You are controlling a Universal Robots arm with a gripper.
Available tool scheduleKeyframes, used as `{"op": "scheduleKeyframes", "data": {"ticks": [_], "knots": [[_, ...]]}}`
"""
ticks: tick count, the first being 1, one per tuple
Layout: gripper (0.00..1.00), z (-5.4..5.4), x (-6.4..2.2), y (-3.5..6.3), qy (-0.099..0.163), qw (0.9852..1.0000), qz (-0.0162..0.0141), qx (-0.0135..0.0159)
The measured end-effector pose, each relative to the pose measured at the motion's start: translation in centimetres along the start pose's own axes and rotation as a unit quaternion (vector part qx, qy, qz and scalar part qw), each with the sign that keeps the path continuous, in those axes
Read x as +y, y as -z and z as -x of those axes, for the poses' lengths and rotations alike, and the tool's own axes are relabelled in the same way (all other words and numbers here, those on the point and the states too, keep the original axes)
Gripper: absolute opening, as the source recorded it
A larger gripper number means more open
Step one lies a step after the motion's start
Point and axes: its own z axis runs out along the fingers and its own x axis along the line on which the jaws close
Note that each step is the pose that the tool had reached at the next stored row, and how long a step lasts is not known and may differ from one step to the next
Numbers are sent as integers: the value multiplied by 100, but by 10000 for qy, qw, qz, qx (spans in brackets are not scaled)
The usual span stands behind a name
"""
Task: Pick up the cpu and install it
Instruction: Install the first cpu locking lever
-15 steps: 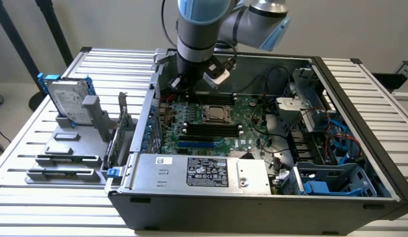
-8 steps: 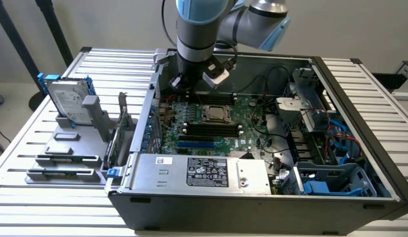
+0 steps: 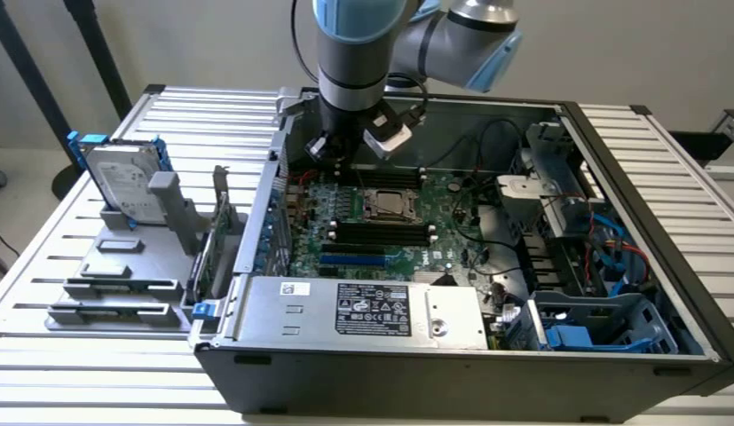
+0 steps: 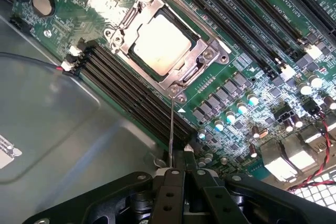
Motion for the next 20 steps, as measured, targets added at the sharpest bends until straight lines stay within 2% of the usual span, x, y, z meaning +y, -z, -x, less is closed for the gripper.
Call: {"op": "scheduleKeyframes", "data": {"ticks": [8, 13, 16, 20], "knots": [[11, -28, 18, 4, -125, 9999, 42, 58], [11, -51, 32, 12, -165, 9997, 87, 123], [11, -80, 56, 14, -174, 9997, 88, 157], [11, -154, 118, 17, -180, 9996, 73, 180]]}}
